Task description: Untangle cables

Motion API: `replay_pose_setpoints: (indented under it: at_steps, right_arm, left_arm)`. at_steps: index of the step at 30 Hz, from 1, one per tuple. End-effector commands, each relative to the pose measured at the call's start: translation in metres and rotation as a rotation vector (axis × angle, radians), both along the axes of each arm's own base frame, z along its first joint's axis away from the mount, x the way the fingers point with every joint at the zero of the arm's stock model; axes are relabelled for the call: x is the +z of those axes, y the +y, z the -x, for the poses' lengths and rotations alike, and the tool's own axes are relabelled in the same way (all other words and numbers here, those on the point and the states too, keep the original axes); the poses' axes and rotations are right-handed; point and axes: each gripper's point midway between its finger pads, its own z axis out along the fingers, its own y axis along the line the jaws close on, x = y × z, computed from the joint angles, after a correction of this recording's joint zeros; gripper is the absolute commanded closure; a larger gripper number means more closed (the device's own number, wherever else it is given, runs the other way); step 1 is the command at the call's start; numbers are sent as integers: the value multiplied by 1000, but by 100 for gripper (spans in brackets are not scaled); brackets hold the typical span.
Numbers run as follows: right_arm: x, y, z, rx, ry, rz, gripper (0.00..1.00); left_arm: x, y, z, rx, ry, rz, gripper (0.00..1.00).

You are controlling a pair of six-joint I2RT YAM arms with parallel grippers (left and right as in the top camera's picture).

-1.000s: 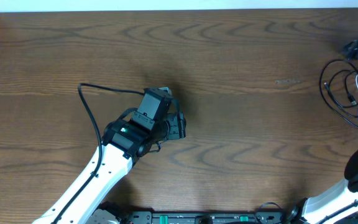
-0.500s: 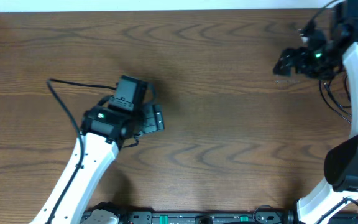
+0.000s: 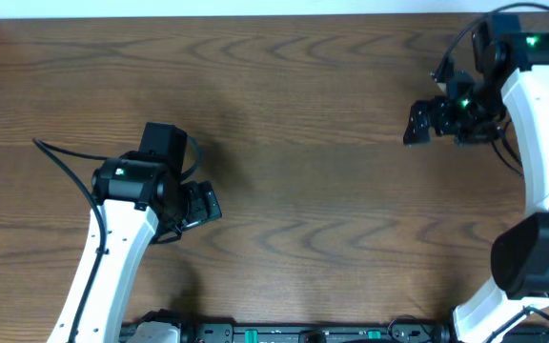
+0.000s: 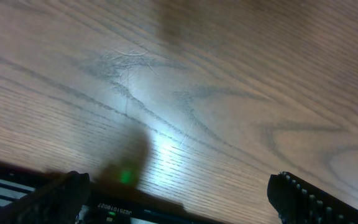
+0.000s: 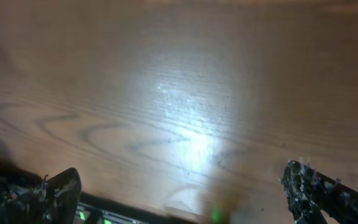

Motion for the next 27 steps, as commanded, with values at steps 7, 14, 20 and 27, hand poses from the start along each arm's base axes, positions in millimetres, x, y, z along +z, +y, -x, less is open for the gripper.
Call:
replay_pose_setpoints:
  at_steps: [7, 14, 20, 27]
  right_arm:
    - [2, -2, 47, 10, -197, 20, 1]
    - [30, -2, 71, 7, -496, 27, 1]
    - [57, -12, 96, -19, -725, 91, 1]
    - [72, -14, 122, -28, -811, 105, 1]
  left_arm:
    - [29, 4, 7, -76, -177, 0, 3]
    - [47, -3, 14, -158, -445, 20, 3]
    - [62, -3, 30, -171, -640, 46, 3]
    - [73, -2, 38, -164, -708, 56, 3]
